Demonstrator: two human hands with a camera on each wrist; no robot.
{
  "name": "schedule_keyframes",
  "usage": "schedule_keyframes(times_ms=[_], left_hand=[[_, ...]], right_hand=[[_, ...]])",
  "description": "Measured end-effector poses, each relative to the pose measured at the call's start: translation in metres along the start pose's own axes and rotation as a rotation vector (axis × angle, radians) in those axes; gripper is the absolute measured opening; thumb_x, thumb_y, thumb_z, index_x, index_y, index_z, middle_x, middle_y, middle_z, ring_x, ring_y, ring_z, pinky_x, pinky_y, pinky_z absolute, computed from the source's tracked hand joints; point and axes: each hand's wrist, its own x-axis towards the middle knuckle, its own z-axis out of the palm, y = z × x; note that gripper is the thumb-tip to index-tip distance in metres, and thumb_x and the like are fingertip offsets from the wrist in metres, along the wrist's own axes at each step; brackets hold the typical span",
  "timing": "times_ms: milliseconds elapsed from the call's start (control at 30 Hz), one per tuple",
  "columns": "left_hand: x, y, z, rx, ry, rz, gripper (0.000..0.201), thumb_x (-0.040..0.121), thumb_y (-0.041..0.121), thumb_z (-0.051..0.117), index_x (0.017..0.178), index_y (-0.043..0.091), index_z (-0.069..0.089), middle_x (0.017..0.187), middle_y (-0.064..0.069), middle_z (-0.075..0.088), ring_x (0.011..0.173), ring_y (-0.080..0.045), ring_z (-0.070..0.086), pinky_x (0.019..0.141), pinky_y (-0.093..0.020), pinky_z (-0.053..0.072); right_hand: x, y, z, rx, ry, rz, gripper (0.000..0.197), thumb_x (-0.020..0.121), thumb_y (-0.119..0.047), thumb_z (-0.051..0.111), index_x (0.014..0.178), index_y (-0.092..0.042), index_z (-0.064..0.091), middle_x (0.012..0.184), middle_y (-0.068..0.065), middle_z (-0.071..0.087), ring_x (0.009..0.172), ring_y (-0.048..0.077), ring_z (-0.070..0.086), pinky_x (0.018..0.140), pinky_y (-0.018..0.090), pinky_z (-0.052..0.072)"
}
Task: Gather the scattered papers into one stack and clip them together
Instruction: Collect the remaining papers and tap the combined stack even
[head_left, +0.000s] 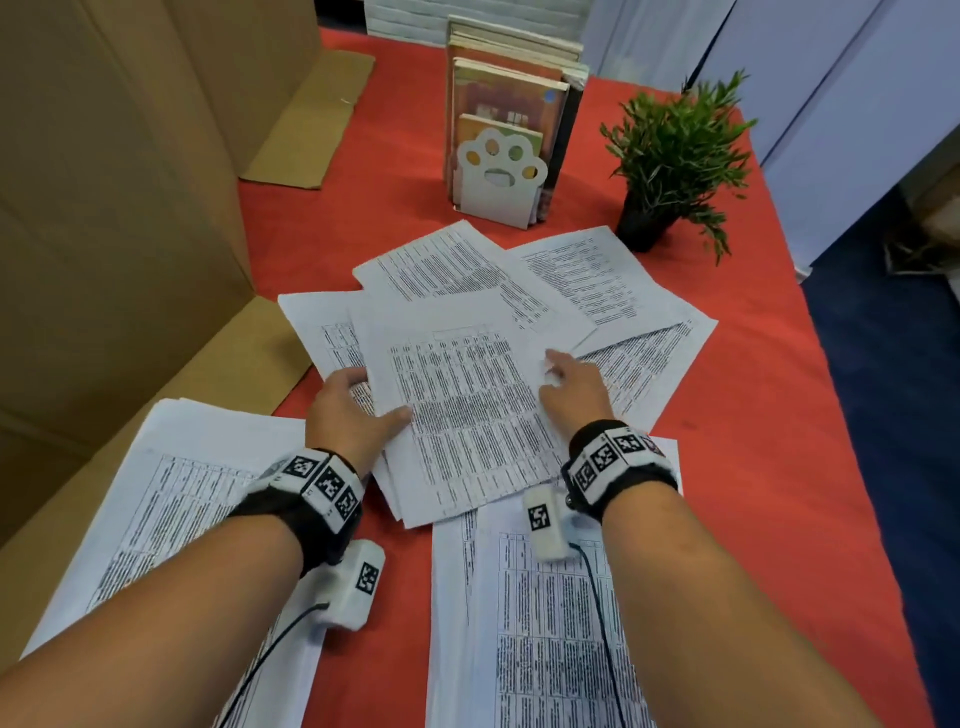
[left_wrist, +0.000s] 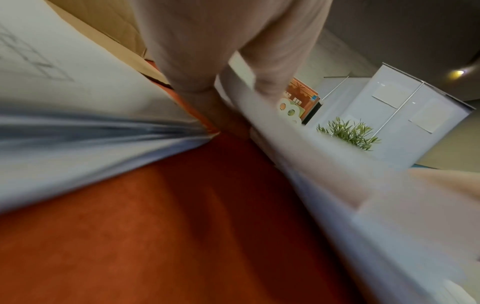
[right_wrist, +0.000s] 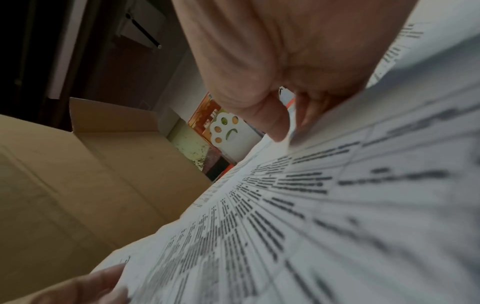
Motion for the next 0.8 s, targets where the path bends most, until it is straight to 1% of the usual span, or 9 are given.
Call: schedule_keyframes(times_ms=[167,233,267,333,400,467,567,667,800], left_hand=[[0.000,0.000,-0.006,0.016,-0.019,0.039,0.066,0.076,0.002,0.071,0.133,0.015,0.039,0.133,-0.006,0.051,0.122,-0.024,0.049,0.098,-0.031,0.039],[-0.002,0.002,-0.011,0.017,-0.025,0.044,0.065,0.081,0.000,0.065,0.136,0.015,0.036,0.133,-0.007,0.052,0.121,-0.025,0.049,0.095,-0.029,0.037],[-0.002,0.002,-0.014,-0.001,-0.021,0.041,0.064,0.083,-0.001,0.061,0.138,0.016,0.033,0.133,-0.006,0.052,0.120,-0.023,0.050,0.095,-0.029,0.037],[-0.002,0.003,-0.022,-0.064,0.010,0.036,0.070,0.086,-0.004,0.055,0.144,0.022,0.025,0.137,-0.003,0.048,0.121,-0.018,0.047,0.096,-0.027,0.035],[0.000,0.003,-0.033,-0.095,0.076,0.011,0.080,0.087,-0.005,0.052,0.148,0.027,0.012,0.146,-0.002,0.040,0.128,-0.021,0.043,0.098,-0.026,0.031],[0.003,0.002,-0.044,-0.109,0.144,-0.031,0.085,0.087,-0.004,0.053,0.149,0.029,0.005,0.147,-0.005,0.040,0.130,-0.027,0.044,0.099,-0.030,0.033],[0.009,-0.003,-0.059,-0.114,0.216,-0.101,0.075,0.088,0.002,0.054,0.148,0.025,0.014,0.141,-0.009,0.050,0.125,-0.032,0.050,0.103,-0.039,0.037],[0.008,-0.007,-0.065,-0.057,0.231,-0.159,0.040,0.093,0.011,0.048,0.132,0.010,0.043,0.131,-0.018,0.055,0.119,-0.038,0.052,0.098,-0.041,0.040],[0.004,-0.014,-0.060,-0.007,0.171,-0.201,0.034,0.095,0.019,0.045,0.123,0.003,0.054,0.126,-0.021,0.059,0.114,-0.040,0.054,0.095,-0.041,0.041]], right_hand=[[0.017,0.000,0.004,0.100,0.022,0.066,0.043,0.083,-0.005,0.048,0.124,-0.015,0.057,0.130,0.008,0.036,0.083,0.024,0.053,0.083,0.022,0.049],[0.023,-0.003,0.004,0.019,-0.007,0.056,0.016,0.082,-0.002,0.050,0.095,-0.011,0.056,0.113,0.009,0.035,0.074,0.023,0.048,0.058,0.002,0.041],[0.025,-0.005,0.003,0.019,0.023,0.052,0.013,0.081,-0.001,0.051,0.086,-0.013,0.050,0.104,0.008,0.037,0.072,0.020,0.044,0.049,0.002,0.033],[0.029,0.000,-0.003,0.088,0.158,0.058,0.010,0.079,-0.005,0.054,0.078,-0.012,0.060,0.082,0.007,0.045,0.071,0.018,0.042,0.060,0.013,0.033],[0.027,0.009,-0.019,0.149,0.350,0.107,0.013,0.074,-0.012,0.054,0.064,-0.016,0.047,0.071,0.003,0.043,0.069,0.020,0.039,0.069,0.021,0.033],[0.020,0.018,-0.039,0.205,0.473,0.182,0.024,0.075,-0.007,0.053,0.098,-0.012,0.058,0.091,0.012,0.054,0.084,0.024,0.051,0.078,0.028,0.041],[0.013,0.034,-0.066,0.208,0.566,0.290,0.052,0.080,0.002,0.050,0.130,-0.004,0.035,0.123,0.021,0.058,0.114,0.033,0.056,0.093,0.032,0.043],[0.014,0.048,-0.077,0.057,0.518,0.448,0.049,0.083,-0.002,0.050,0.130,0.004,0.038,0.131,0.025,0.052,0.120,0.038,0.051,0.096,0.038,0.043],[0.012,0.045,-0.071,-0.016,0.430,0.516,0.071,0.078,-0.016,0.061,0.139,-0.007,0.025,0.137,0.023,0.038,0.123,0.043,0.044,0.101,0.049,0.041]])
